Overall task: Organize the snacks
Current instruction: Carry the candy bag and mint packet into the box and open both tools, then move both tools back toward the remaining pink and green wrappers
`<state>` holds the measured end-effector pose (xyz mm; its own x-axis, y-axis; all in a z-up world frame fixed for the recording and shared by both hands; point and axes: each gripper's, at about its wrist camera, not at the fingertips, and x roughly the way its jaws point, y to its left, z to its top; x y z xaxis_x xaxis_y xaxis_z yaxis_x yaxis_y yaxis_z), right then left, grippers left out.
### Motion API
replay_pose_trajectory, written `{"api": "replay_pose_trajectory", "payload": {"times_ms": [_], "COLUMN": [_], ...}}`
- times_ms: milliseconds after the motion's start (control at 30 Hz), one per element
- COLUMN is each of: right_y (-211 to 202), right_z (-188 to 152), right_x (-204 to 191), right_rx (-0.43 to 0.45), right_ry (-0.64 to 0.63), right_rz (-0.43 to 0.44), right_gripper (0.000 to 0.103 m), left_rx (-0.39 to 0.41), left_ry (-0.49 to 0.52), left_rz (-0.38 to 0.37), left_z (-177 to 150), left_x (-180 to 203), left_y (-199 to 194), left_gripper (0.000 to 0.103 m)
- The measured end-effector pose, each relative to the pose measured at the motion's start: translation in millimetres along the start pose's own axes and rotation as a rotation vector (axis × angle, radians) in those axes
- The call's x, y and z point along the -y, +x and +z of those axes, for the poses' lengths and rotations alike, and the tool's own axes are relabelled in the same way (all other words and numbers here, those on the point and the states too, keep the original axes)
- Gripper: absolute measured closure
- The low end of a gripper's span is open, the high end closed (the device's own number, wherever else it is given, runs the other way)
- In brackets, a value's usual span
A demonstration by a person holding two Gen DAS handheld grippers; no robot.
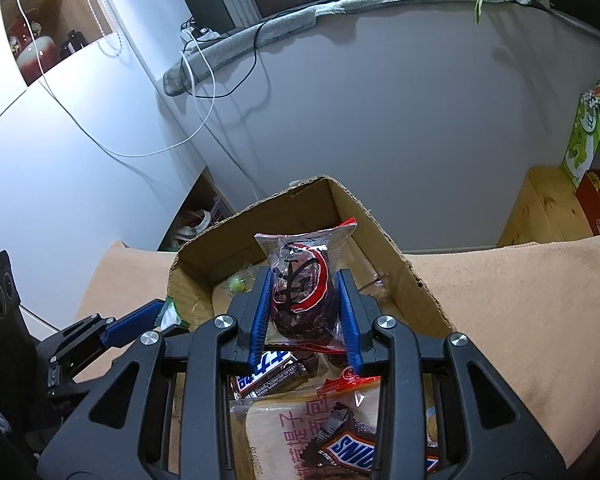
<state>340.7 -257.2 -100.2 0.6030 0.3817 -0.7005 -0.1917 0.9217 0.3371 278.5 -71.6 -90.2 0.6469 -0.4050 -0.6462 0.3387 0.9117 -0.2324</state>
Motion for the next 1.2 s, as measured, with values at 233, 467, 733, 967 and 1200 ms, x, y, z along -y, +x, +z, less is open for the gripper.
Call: {"api": "replay_pose_trajectory", "payload": {"times_ms": [233, 467, 733, 967, 1200], "right_y": [-3.7, -12.2, -22.9, -39.6, -55.9], "right_z": [0.1, -0.9, -6.5, -12.4, -20.5], "right_x": [-0.8, -0.7, -7.8, -20.0, -32.8], "right_rx": [0.01, 0.028, 0.037, 0.056, 0.071], "right_ry": [-0.002, -0.001, -0.012, -0.035, -0.053], "right_rz": [-0.025, -0.023, -0.018, -0.019, -0.008], "right_gripper": [0.046, 0.045, 0.045, 0.045, 0.045], "left_rx": [-0.007, -0.006, 0.019, 0.049, 0.078], "left_ry": [0.002, -0.006, 0.001, 0.012, 0.025], "left_rz": [-0.003, 0.005, 0.02, 0.027, 0.029], "left_z": [0.6, 0.0, -1.8, -4.0, -6.4], "left_x": [4.4, 4.1, 4.8, 9.0, 12.3], "left_y": [1.1, -2.5, -17.3, -38.4, -58.4], "left_gripper": [0.054, 0.047, 0.047, 0.047, 0.047]}}
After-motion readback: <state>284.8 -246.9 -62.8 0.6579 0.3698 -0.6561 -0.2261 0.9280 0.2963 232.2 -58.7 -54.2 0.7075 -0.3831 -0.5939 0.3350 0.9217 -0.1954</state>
